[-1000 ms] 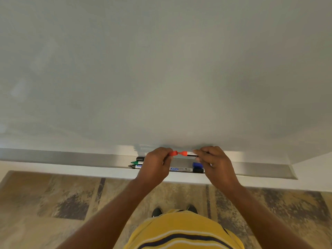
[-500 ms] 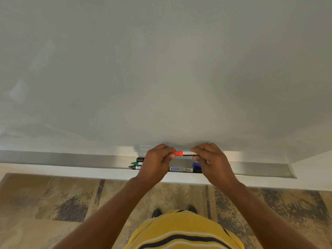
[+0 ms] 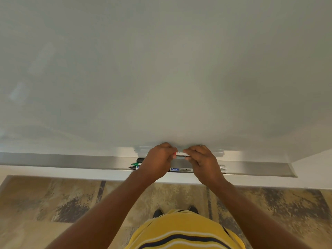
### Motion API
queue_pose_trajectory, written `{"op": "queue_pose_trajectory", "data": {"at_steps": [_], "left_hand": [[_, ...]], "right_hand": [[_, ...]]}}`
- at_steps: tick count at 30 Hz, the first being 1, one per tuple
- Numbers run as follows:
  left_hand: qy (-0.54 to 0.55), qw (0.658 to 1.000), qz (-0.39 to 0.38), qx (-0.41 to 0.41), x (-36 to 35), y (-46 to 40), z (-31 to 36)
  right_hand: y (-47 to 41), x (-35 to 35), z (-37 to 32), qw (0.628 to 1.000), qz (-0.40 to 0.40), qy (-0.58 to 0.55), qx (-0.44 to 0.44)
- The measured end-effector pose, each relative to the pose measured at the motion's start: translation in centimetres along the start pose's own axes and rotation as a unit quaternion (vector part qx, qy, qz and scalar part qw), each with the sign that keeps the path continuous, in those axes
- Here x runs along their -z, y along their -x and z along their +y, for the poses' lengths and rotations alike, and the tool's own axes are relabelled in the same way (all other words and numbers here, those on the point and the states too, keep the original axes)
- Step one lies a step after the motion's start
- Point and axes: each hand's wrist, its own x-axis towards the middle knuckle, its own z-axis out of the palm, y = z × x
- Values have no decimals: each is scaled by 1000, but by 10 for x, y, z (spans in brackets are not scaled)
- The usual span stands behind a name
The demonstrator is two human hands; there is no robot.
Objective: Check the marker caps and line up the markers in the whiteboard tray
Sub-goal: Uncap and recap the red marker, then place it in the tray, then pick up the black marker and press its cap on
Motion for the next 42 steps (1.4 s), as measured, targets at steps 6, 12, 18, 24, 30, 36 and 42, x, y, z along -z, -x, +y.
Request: {"op": "queue_pose_trajectory", "data": {"at_steps": [6, 12, 18, 24, 30, 36, 42], "left_hand": [[-51, 997, -13, 61, -26, 7, -22], [-120, 986, -76, 88, -56, 9, -35], [-147, 981, -92, 87, -70, 4, -38], [-172, 976, -117, 70, -79, 2, -42], [-196, 974, -112, 19, -86, 1, -41], [-192, 976, -101, 2, -93, 1, -37], [-162, 983, -85, -2, -96, 4, -35]], "right_hand": [[12, 0, 34, 998, -48, 15, -41], [40, 14, 83, 979, -77, 108, -157], [48, 10, 98, 971, -144, 129, -140], [48, 4, 102, 963, -188, 155, -113], [50, 4, 105, 961, -199, 163, -99], [50, 15, 113, 962, -194, 162, -100], [49, 17, 111, 963, -190, 168, -95]]}}
